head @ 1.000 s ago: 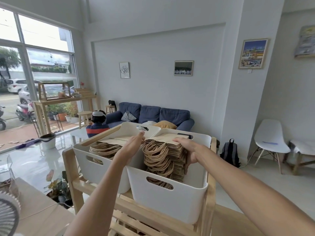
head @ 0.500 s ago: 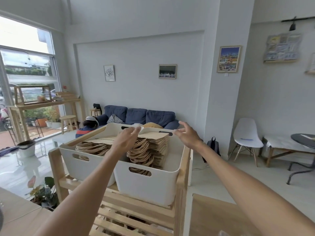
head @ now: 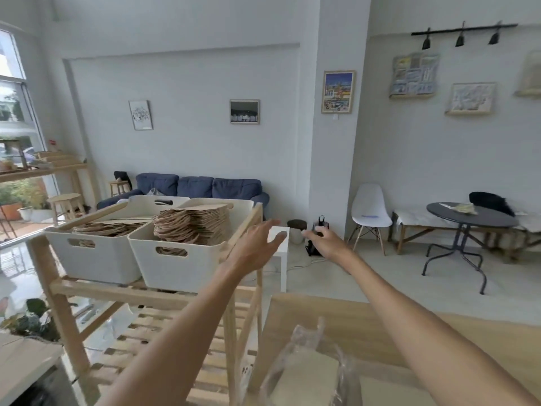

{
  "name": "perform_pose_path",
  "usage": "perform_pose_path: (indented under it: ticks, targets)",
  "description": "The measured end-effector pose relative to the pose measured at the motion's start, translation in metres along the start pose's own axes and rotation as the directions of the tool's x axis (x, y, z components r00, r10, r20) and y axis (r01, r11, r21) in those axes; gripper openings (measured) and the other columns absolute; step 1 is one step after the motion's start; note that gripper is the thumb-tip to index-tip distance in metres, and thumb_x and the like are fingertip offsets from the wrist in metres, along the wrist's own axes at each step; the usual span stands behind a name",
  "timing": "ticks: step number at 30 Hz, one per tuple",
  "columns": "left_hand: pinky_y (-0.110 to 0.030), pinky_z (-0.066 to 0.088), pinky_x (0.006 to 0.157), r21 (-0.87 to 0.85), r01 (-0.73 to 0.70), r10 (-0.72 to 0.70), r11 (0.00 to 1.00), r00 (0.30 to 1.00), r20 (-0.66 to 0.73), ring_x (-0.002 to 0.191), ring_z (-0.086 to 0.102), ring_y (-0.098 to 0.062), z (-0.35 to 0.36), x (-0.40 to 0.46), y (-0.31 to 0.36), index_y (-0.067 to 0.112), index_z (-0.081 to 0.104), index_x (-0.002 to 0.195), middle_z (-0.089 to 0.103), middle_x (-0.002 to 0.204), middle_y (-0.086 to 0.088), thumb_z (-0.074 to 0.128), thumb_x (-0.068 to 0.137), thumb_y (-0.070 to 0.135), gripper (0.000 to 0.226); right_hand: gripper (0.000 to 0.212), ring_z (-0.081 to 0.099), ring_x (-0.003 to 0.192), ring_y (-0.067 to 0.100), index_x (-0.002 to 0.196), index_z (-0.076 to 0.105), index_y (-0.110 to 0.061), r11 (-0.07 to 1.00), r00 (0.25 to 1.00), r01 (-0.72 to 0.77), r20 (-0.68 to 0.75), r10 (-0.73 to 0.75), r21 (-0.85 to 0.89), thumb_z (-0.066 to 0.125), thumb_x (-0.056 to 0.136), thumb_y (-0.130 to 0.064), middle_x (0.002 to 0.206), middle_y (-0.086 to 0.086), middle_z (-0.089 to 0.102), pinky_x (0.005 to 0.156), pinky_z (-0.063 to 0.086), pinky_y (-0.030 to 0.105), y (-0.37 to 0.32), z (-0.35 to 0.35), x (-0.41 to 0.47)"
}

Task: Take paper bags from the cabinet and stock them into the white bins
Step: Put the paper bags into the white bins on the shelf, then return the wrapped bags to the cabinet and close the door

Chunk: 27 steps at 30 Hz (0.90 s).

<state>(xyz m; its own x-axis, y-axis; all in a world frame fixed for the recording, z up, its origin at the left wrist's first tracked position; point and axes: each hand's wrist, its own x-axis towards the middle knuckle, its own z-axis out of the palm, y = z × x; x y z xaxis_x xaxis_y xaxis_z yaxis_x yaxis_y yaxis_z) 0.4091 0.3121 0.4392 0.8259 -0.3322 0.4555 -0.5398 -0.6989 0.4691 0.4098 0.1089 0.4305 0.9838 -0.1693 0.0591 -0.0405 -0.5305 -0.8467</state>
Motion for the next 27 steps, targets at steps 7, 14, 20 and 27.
perform_pose_path:
  ticks: [7,14,20,27]
  targets:
    - [-0.034,0.034,0.106,-0.270,0.348,-0.270,0.898,0.919,0.288,0.136,0.045,-0.027,0.103,-0.081,-0.012,0.008,0.050,0.141,0.048,0.149,-0.012,0.041,0.104,0.044,0.052,0.088,0.038,0.143,0.030,0.157,0.032,-0.014,0.958,0.959,-0.272,0.101,0.264,0.086,0.047,0.091,-0.069,0.159,0.006,0.036,0.112,0.036,0.052,0.088,-0.002,-0.070]
    - [-0.040,0.033,0.113,-0.307,0.583,-0.450,0.753,0.795,0.407,0.135,0.046,-0.026,0.157,-0.169,-0.067,0.002,0.054,0.137,0.053,0.140,-0.006,0.035,0.102,0.053,0.064,0.108,0.023,0.152,0.034,0.163,0.000,-0.021,0.827,0.832,-0.537,0.265,0.488,0.164,0.053,0.086,-0.075,0.170,0.005,0.008,0.118,0.028,0.057,0.173,0.040,-0.119]
    - [-0.043,0.033,0.114,-0.299,0.725,-0.512,0.620,0.663,0.547,0.136,0.043,-0.032,0.179,-0.179,-0.090,0.004,0.043,0.146,0.047,0.147,-0.016,0.032,0.106,0.043,0.057,0.105,0.018,0.154,0.035,0.162,0.002,-0.033,0.718,0.766,-0.640,0.304,0.566,0.275,0.052,0.083,-0.080,0.171,0.001,0.006,0.116,0.021,0.065,0.206,0.078,-0.135]
    - [-0.034,0.045,0.083,-0.254,0.798,-0.496,0.547,0.553,0.670,0.098,0.055,-0.021,0.208,-0.169,-0.102,0.022,0.049,0.119,0.055,0.110,-0.005,0.041,0.100,0.055,0.039,0.129,0.010,0.155,0.033,0.159,-0.005,-0.047,0.673,0.741,-0.669,0.354,0.570,0.316,0.042,0.052,-0.103,0.170,-0.005,-0.008,0.115,0.015,0.069,0.227,0.115,-0.128]
